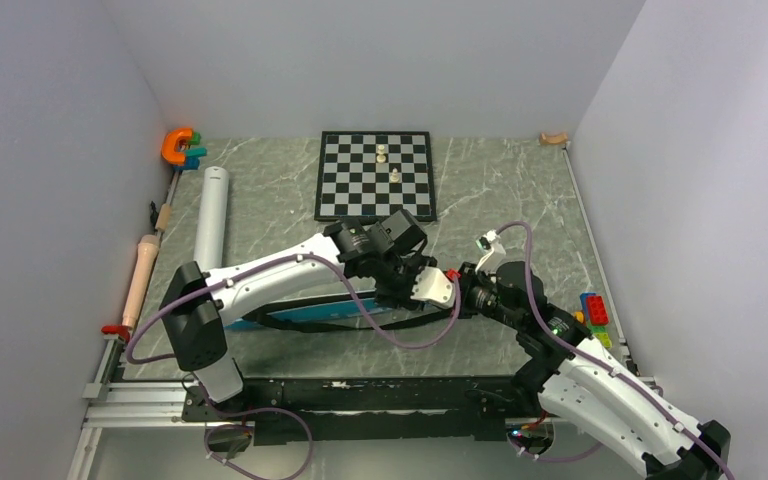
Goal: Pack up the badminton gear
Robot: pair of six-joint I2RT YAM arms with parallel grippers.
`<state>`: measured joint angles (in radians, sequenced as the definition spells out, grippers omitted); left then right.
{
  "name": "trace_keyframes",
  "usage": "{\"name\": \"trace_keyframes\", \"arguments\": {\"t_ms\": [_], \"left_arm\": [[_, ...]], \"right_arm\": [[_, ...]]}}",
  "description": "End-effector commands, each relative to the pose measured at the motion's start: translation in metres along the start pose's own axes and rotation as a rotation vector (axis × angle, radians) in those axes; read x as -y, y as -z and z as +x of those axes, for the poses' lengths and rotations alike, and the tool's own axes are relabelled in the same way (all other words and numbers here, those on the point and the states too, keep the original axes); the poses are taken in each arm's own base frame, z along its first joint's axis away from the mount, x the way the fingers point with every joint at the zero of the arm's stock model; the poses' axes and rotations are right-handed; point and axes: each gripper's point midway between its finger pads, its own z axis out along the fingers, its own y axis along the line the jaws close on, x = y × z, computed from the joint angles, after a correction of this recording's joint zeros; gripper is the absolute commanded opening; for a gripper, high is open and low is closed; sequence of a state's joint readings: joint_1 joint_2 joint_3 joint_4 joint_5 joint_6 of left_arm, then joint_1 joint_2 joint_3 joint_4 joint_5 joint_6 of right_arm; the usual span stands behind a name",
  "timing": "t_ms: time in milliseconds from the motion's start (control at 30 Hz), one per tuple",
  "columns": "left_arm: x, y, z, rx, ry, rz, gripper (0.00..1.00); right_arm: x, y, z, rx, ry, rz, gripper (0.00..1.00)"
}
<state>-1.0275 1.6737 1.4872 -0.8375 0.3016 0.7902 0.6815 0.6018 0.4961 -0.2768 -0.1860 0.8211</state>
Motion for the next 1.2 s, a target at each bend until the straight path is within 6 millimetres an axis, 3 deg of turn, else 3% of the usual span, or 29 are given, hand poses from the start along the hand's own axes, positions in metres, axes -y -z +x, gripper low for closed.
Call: {"name": "trace_keyframes", "arguments": {"t_ms": [0, 167, 233, 367, 633, 833, 967, 1033, 1167], "left_arm": [[-0.013, 0.005, 0.003, -0.054, -0.065, -0.052, 0.53], [-0.018, 0.015, 0.010, -0.111, -0.095, -0.071, 0.12], [-0.022, 0.021, 0.007, -0.118, -0.100, -0.091, 0.00], [-0.034, 0.042, -0.004, -0.118, -0.093, -0.138, 0.00], [-0.053, 0.095, -0.019, -0.080, -0.050, -0.270, 0.00], [-0.067, 0.140, -0.019, -0.015, -0.012, -0.344, 0.00], [-0.063, 0.169, -0.018, 0.038, -0.006, -0.371, 0.00], [-0.059, 0.176, -0.014, 0.046, 0.014, -0.383, 0.00], [-0.034, 0.176, -0.002, 0.050, 0.023, -0.333, 0.00]], "right_arm": [[-0.041, 0.011, -0.028, 0.076, 0.028, -0.122, 0.00], [-0.057, 0.017, -0.038, 0.085, 0.041, -0.156, 0.00], [-0.064, 0.018, -0.042, 0.081, 0.050, -0.169, 0.00], [-0.077, 0.018, -0.049, 0.065, 0.064, -0.187, 0.16], [-0.102, 0.028, -0.073, 0.086, 0.096, -0.192, 0.63], [-0.129, 0.058, -0.098, 0.137, 0.158, -0.199, 0.63], [-0.139, 0.077, -0.113, 0.174, 0.216, -0.175, 0.61], [-0.141, 0.087, -0.122, 0.204, 0.243, -0.152, 0.61], [-0.142, 0.118, -0.147, 0.301, 0.308, -0.067, 0.56]]}}
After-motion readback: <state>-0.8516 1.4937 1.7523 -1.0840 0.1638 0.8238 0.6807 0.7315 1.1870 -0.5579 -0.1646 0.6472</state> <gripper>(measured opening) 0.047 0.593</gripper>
